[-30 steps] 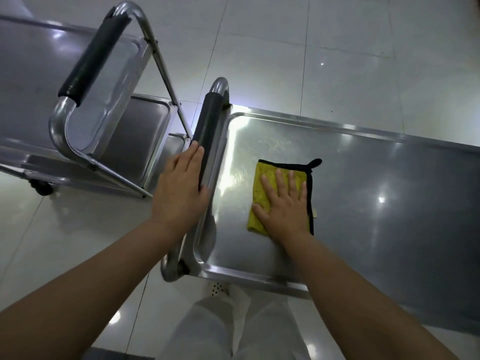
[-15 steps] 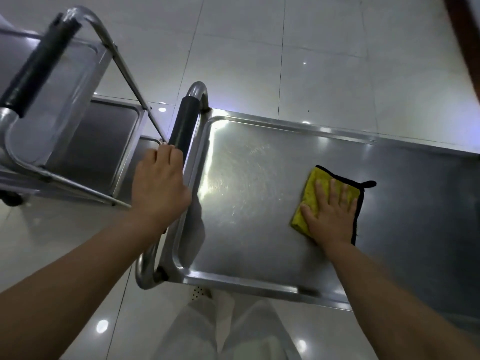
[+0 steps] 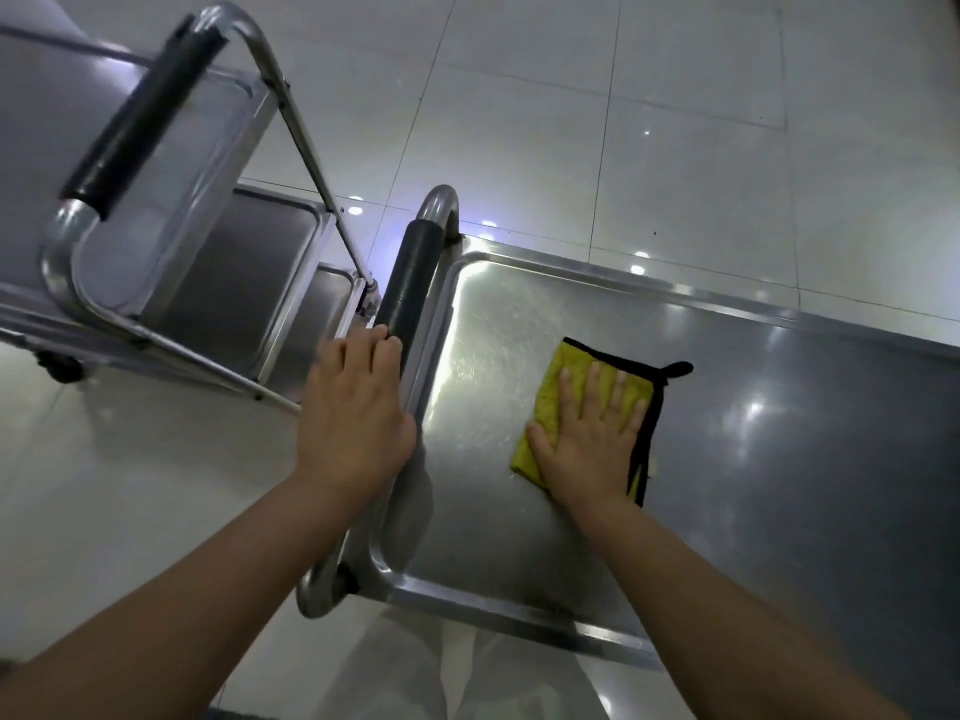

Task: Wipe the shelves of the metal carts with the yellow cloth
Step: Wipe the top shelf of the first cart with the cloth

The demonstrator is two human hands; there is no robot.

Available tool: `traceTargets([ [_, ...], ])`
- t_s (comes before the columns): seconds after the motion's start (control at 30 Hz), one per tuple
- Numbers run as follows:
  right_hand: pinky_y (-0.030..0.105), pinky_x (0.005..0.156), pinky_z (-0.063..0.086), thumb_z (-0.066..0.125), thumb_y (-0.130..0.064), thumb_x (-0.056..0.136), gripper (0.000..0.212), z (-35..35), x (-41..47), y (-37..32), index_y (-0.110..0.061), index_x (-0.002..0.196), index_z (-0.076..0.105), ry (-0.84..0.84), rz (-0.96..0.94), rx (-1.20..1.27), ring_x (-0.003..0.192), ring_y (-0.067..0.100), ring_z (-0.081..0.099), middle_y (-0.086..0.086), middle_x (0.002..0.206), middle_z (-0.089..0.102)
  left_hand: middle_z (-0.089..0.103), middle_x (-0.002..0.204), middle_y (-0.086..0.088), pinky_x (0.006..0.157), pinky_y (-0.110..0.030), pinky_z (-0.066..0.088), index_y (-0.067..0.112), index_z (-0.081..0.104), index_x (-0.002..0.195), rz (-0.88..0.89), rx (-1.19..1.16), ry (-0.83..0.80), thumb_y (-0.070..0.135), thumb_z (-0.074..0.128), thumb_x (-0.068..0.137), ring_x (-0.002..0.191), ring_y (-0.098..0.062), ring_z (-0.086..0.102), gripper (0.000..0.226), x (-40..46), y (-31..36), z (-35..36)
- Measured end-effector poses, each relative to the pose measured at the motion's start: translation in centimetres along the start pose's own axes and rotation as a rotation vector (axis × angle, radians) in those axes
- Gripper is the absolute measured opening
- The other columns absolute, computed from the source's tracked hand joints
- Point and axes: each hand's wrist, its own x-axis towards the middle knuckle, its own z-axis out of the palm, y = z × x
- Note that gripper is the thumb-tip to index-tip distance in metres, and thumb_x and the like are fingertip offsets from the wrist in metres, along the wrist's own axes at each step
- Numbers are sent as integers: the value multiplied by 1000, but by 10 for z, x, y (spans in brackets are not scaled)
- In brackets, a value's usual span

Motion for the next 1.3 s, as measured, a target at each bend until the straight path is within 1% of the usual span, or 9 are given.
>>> traceTargets([
  [0.23, 63, 114, 0, 25, -62, 88, 76, 5, 7, -84, -23, 153, 20, -31, -250, 3, 146, 40, -3, 14, 160, 11, 58, 111, -17, 77, -42, 51, 2, 57, 109, -6, -6, 29, 12, 81, 54, 99, -34, 51, 61, -12, -4, -2],
  [0.33, 62, 114, -3, 24, -62, 87, 76, 7, 15, -111, -23, 152, 20, -56, -318, 15, 147, 38, -5, 12, 161, 9, 59, 111, -17, 79, -41, 50, 1, 58, 110, 7, -2, 41, 18, 79, 58, 100, -31, 49, 58, -11, -6, 0],
  [0.43, 59, 115, -7, 24, -63, 86, 76, 7, 25, -114, -26, 152, 22, -49, -375, 15, 148, 35, -1, 9, 161, 12, 56, 115, -18, 79, -41, 49, 2, 54, 113, -8, -30, 41, 20, 74, 63, 102, -28, 44, 57, -9, -8, 1],
  [0.57, 55, 117, -3, 28, -63, 85, 72, 2, 29, -92, -31, 150, 28, -17, -401, 50, 148, 30, 6, 5, 160, 20, 48, 128, -18, 85, -46, 46, 6, 44, 129, -2, 6, -17, 17, 68, 63, 107, -32, 42, 72, -8, -6, 1],
  [0.7, 51, 117, -10, 18, -67, 85, 75, -7, 36, -50, -35, 153, 13, -50, -340, 1, 148, 28, -6, 3, 162, 7, 39, 145, -14, 97, -50, 40, 11, 43, 139, 60, 105, -112, 29, 45, 77, 125, -35, 37, 65, -8, -2, -1],
  [0.83, 50, 117, -10, 13, -68, 83, 78, -14, 38, 2, -35, 153, 12, -53, -226, -4, 148, 27, -7, 2, 162, 4, 44, 143, -16, 102, -47, 26, 4, 50, 133, 162, 188, -91, 18, 56, 77, 132, -34, 30, 58, -9, 0, 3],
  [1.0, 47, 117, -11, 12, -69, 80, 81, -21, 34, 61, -34, 153, 15, -40, -90, 4, 148, 26, -6, 3, 162, 4, 47, 141, -14, 96, -49, 38, 4, 56, 127, 147, 159, -108, 27, 31, 78, 129, -33, 33, 60, -10, 7, -1],
  [1.13, 44, 116, -13, 9, -70, 78, 83, -26, 30, 99, -34, 153, 11, -45, -3, 10, 148, 25, -9, 1, 162, 0, 47, 141, -14, 93, -49, 38, 5, 57, 126, 146, 149, -89, 22, 44, 73, 128, -33, 32, 57, -11, 9, 0],
  [1.3, 46, 116, -11, 5, -71, 75, 87, -28, 26, 120, -34, 153, 6, -45, 141, 20, 148, 25, -11, 1, 162, -3, 46, 142, -14, 95, -52, 39, 3, 56, 128, 154, 143, -91, 22, 41, 74, 129, -35, 35, 59, -12, 10, 3],
])
